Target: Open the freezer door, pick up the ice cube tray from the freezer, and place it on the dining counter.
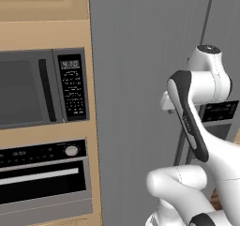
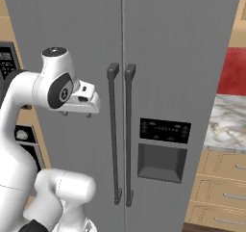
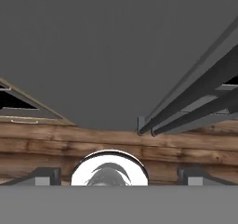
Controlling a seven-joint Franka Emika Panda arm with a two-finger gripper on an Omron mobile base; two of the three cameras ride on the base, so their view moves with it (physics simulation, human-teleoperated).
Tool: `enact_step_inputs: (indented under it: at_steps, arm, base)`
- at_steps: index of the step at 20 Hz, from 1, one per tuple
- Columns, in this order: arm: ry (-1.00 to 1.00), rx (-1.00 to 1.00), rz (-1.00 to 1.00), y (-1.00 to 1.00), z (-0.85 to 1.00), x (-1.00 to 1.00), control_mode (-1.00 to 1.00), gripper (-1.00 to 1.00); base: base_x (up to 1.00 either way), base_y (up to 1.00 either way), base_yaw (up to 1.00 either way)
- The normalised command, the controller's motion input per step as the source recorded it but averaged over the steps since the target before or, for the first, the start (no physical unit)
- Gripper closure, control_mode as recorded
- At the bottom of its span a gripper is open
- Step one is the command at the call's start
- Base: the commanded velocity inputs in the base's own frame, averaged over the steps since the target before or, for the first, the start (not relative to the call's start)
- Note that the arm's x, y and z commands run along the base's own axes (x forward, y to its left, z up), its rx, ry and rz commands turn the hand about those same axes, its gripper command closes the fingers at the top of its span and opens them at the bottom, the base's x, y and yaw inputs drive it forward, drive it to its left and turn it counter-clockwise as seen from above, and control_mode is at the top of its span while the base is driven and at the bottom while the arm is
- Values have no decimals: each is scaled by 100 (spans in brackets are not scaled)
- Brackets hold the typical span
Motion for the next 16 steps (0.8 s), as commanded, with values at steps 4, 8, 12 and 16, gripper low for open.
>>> enact_step_inputs:
  at_steps: [4, 8, 12, 16]
  arm:
    - [0, 0, 0, 0, 0, -4, -100, -100]
    - [0, 0, 0, 0, 0, 0, 100, -100]
    - [0, 0, 0, 0, 0, 0, 100, -100]
    - [0, 0, 0, 0, 0, 0, 100, -100]
  base:
    - [0, 0, 0]
    - [0, 1, 0]
    - [1, 19, 0]
    - [0, 27, 0]
